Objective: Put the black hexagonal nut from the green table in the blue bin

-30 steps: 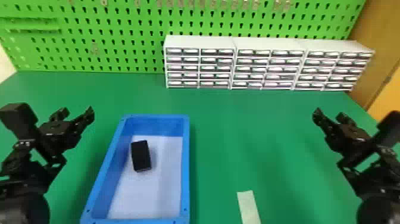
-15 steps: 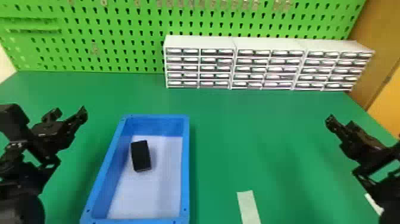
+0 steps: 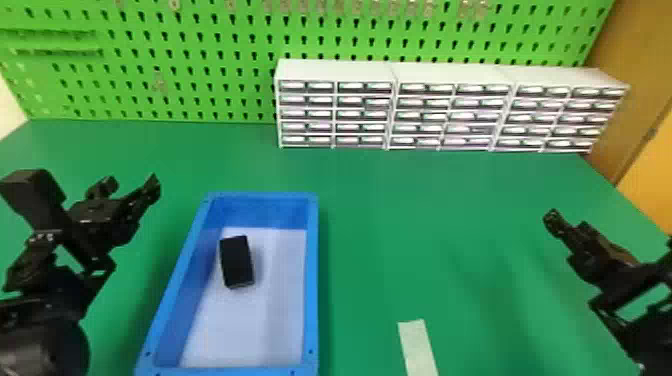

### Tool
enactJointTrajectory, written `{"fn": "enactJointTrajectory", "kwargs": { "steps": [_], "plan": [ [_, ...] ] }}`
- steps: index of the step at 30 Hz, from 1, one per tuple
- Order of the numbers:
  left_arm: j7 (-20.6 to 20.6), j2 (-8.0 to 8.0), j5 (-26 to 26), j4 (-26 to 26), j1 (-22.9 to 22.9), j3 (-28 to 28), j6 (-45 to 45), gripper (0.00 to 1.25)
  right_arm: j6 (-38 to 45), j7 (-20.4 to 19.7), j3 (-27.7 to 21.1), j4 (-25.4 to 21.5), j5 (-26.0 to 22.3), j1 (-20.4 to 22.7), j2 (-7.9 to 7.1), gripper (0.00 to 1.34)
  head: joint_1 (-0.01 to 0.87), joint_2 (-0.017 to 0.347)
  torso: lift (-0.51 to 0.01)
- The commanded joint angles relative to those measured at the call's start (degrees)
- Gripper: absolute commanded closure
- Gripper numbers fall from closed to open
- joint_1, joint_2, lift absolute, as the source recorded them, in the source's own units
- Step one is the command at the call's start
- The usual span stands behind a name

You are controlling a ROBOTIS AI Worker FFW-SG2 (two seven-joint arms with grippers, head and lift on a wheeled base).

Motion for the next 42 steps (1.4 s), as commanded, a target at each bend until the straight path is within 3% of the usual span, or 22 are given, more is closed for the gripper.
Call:
{"fn": "enactJointTrajectory", "kwargs": {
  "steps": [1, 27, 42],
  "plan": [
    [-0.05, -0.01, 0.01, 0.0, -0.64, -0.51, -0.01, 0.49, 0.12, 0.28, 1.19, 0.78, 0.0, -0.69, -0.41, 0.49, 0.691, 0.009, -0.097],
    [-0.05, -0.01, 2.56, -0.53, -2.13, -5.61, -0.8, 0.49, 0.03, 2.13, 1.45, 2.98, 1.14, -2.89, -0.76, 0.49, 0.691, 0.009, -0.097],
    [-0.05, -0.09, 3.0, -1.5, -2.22, -7.02, -0.8, 0.49, -0.06, 2.22, 1.98, 2.98, 1.76, -1.48, -0.94, 0.49, 0.691, 0.009, -0.097]
  ]
}}
